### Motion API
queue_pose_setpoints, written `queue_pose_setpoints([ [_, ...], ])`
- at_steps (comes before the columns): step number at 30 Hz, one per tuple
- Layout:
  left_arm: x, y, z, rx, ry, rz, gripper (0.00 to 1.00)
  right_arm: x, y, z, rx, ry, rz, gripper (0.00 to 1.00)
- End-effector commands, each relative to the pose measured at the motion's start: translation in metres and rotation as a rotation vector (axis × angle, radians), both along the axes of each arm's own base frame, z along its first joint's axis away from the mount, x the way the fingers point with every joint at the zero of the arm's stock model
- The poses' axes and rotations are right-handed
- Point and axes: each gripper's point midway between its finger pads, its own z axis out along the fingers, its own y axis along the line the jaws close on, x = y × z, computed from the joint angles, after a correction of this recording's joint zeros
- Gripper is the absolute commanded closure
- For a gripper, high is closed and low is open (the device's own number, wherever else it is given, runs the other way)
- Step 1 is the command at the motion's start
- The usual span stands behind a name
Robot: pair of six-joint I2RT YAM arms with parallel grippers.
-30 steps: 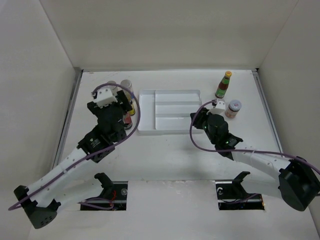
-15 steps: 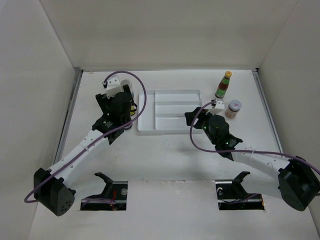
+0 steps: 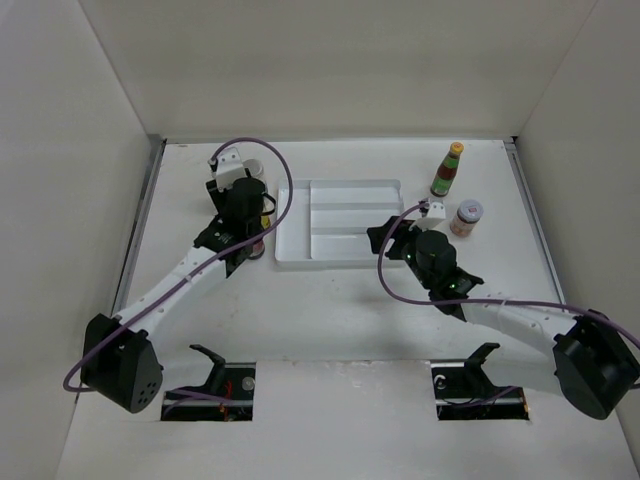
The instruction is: Organize the condiment bottles
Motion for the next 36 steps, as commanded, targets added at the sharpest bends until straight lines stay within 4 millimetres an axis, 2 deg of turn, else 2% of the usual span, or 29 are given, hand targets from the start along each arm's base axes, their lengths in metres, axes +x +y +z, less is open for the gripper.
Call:
queue_pose_setpoints([
  [1, 0.003, 0.001, 0.008, -0.036, -0.056, 0.001, 0.64, 0.004, 0.005, 0.016, 0.042, -0.049, 0.014, 0.26],
  [4, -0.002, 0.006, 0.002, -0.027, -0.044, 0.010, 0.76, 0.003, 0.002, 0.019, 0.050, -0.058, 0.008, 0.26],
  [7, -0.014, 0.010, 0.013, -0.048, -0.086, 0.010, 0.83, 0.004, 0.000, 0.018, 0.052, -0.055, 0.002, 0.26],
  [11, -0.034, 0.013, 0.057, -0.076, -0.189, 0.007, 0.87, 0.004, 0.001, 0.018, 0.052, -0.055, 0.004, 0.26],
  [15, -0.053, 0.006, 0.096, -0.083, -0.267, -0.018, 0.87, 0.004, 0.002, 0.017, 0.050, -0.053, 0.007, 0.26],
  [18, -0.063, 0.000, 0.119, -0.084, -0.305, -0.044, 0.88, 0.005, 0.003, 0.015, 0.047, -0.049, 0.007, 0.26],
  [21, -0.067, -0.016, 0.135, -0.102, -0.327, -0.095, 0.88, 0.006, 0.001, 0.015, 0.050, -0.050, 0.002, 0.26],
  [24, -0.059, -0.034, 0.144, -0.103, -0.333, -0.135, 0.88, 0.005, -0.003, 0.018, 0.061, -0.059, -0.015, 0.26],
  [27, -0.040, -0.057, 0.150, -0.110, -0.339, -0.176, 0.88, 0.006, -0.008, 0.021, 0.072, -0.068, -0.030, 0.26],
  [31, -0.007, -0.090, 0.159, -0.115, -0.344, -0.232, 0.89, 0.006, -0.009, 0.020, 0.072, -0.066, -0.031, 0.25],
  [36, 0.037, -0.115, 0.165, -0.123, -0.358, -0.285, 0.90, 0.006, -0.008, 0.017, 0.068, -0.060, -0.029, 0.25],
])
